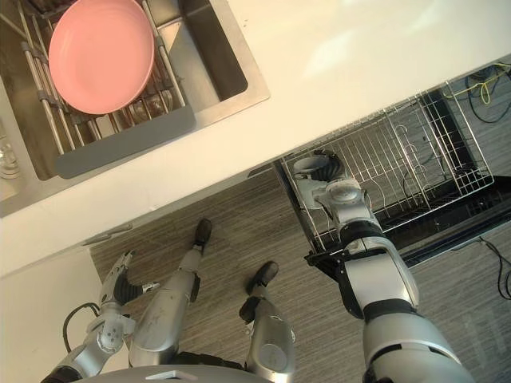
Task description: Walk over to the sink, pick up the cup, carry it to the dishwasher, place the cup inside the dishwasher, then close the dishwasher door
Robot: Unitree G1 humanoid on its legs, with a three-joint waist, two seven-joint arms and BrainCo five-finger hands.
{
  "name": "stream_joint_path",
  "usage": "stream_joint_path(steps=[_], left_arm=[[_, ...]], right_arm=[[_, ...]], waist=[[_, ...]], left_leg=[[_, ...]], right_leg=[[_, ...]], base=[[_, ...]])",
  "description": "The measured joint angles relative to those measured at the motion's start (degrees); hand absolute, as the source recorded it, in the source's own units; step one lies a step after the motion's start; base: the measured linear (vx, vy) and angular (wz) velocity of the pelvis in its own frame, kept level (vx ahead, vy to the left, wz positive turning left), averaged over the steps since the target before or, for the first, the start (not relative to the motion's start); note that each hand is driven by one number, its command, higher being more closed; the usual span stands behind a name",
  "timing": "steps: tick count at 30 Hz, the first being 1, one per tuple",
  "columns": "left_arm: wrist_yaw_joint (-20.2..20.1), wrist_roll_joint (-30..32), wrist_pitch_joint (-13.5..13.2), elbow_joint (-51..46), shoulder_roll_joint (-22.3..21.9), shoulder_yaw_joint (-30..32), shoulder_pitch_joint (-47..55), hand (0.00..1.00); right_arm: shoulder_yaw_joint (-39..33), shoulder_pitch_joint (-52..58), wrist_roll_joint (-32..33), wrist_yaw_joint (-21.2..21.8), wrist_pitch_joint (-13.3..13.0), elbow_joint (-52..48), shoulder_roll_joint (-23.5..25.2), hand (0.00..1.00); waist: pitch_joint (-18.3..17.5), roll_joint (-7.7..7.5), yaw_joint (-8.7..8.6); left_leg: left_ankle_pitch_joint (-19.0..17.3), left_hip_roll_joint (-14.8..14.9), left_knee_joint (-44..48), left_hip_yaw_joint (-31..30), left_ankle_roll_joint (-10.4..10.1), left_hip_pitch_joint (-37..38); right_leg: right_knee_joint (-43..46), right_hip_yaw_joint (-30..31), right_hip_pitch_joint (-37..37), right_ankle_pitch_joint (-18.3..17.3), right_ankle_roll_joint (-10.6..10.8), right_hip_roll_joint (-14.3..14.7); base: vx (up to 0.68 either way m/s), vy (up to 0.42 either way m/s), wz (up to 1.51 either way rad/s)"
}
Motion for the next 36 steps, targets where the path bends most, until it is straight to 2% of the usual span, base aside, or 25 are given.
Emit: stream_joint_path(steps=[3,5,11,14,18,23,26,29,31,33,34,36], left_arm=[[0.0,0.0,0.0,0.2,-0.2,0.0,0.0,0.0],[0.1,0.0,0.0,0.4,-0.3,0.0,0.0,0.0],[0.9,0.1,0.0,0.5,-0.4,-0.6,0.0,0.0],[0.5,0.2,-0.1,0.5,-0.3,-1.1,0.0,0.0],[-0.4,0.2,-0.1,0.5,0.3,-2.2,0.1,0.0],[-1.9,0.2,0.0,1.0,0.4,-2.2,0.7,0.0],[-4.3,0.2,0.4,1.9,0.6,-2.1,1.1,0.0],[-7.9,-0.7,0.7,3.1,1.0,-1.8,3.1,0.0],[-12.1,-6.3,0.2,4.1,1.0,-0.1,4.8,0.0],[-17.1,-12.7,-0.7,5.2,0.2,3.8,7.5,0.0],[-20.7,-17.4,-0.3,6.5,-1.5,7.6,8.8,0.0],[-24.7,-22.8,0.2,9.3,-4.2,12.9,9.2,0.0]], right_arm=[[0.2,-0.3,0.1,1.3,0.2,0.0,0.0,0.0],[0.3,-0.5,1.2,2.3,1.3,0.2,0.0,0.0],[-0.4,-1.0,2.3,1.0,1.3,2.2,0.0,0.0],[-1.7,-1.0,2.4,-0.2,0.5,2.2,0.0,0.0],[-4.2,-1.0,3.9,-3.1,-2.6,1.7,0.0,0.0],[-6.8,4.1,4.0,-7.0,-4.3,-8.9,0.0,0.0],[-8.6,10.2,3.7,-8.9,-5.0,-17.3,0.8,0.0],[-11.0,18.3,3.3,-9.8,-4.8,-25.2,3.6,0.0],[-13.1,24.2,3.4,-9.5,-3.9,-30.9,6.1,0.0],[-15.3,32.1,4.3,-5.9,-0.9,-38.8,9.1,0.0],[-16.3,36.5,7.8,-2.2,1.0,-43.4,10.9,0.0],[-17.1,39.7,11.1,0.8,2.4,-48.4,13.4,0.0]], waist=[[0.1,0.27,0.23],[0.2,0.39,0.26],[0.2,0.47,0.53],[0.3,0.62,0.48],[0.4,0.88,0.2],[0.4,0.84,-1.08],[-1.0,0.46,-2.27],[-5.2,-1.21,-4.23],[-7.3,-2.5,-5.04],[-11.4,-3.75,-5.8],[-13.6,-4.31,-6.04],[-14.8,-4.56,-6.92]], left_leg=[[0.0,0.0,0.0,-0.2,0.0,0.0],[0.0,-0.1,0.0,-0.4,0.0,-0.1],[0.3,0.0,0.3,-1.1,0.0,-0.2],[0.3,0.0,0.3,-0.9,0.0,0.3],[0.2,0.1,0.3,0.3,-0.1,1.8],[-0.5,0.3,0.3,2.2,-0.4,5.7],[-1.2,0.7,0.0,3.8,-0.8,7.5],[-1.8,1.1,0.0,5.1,-0.8,8.0],[-2.4,1.2,0.0,6.4,-0.6,10.4],[-3.4,1.3,0.0,7.5,-0.7,12.4],[-4.1,1.5,-0.1,8.2,-0.9,13.8],[-5.0,1.8,-0.1,8.4,-1.5,14.7]], right_leg=[[0.3,-0.2,-0.1,-0.3,0.1,-0.1],[1.0,-0.4,-0.2,-0.8,0.1,-0.2],[2.4,-1.4,-0.3,-2.0,0.1,-0.4],[3.5,-1.2,-0.3,-2.6,0.1,-0.7],[4.2,-0.1,0.2,-2.9,0.1,-1.1],[4.1,1.8,3.1,-2.9,0.2,-1.1],[3.4,3.1,4.5,-2.9,0.2,-0.7],[2.0,4.0,4.8,-2.3,0.1,-0.1],[1.0,5.2,6.9,-2.2,0.2,0.0],[-0.3,6.0,9.0,-2.2,0.3,0.2],[-1.0,6.6,10.3,-2.2,0.4,0.7],[-1.3,6.6,11.6,-2.5,0.3,0.9]], base=[[0.0,-0.013,0.02],[0.01,-0.026,0.08],[0.03,-0.034,0.08],[0.01,-0.022,0.0],[0.0,-0.024,-0.11],[-0.02,-0.029,-0.15],[-0.05,-0.038,-0.2],[0.02,-0.06,-0.23],[0.07,-0.058,-0.23],[0.1,-0.07,-0.26],[0.1,-0.072,-0.21],[0.03,-0.052,-0.12]])
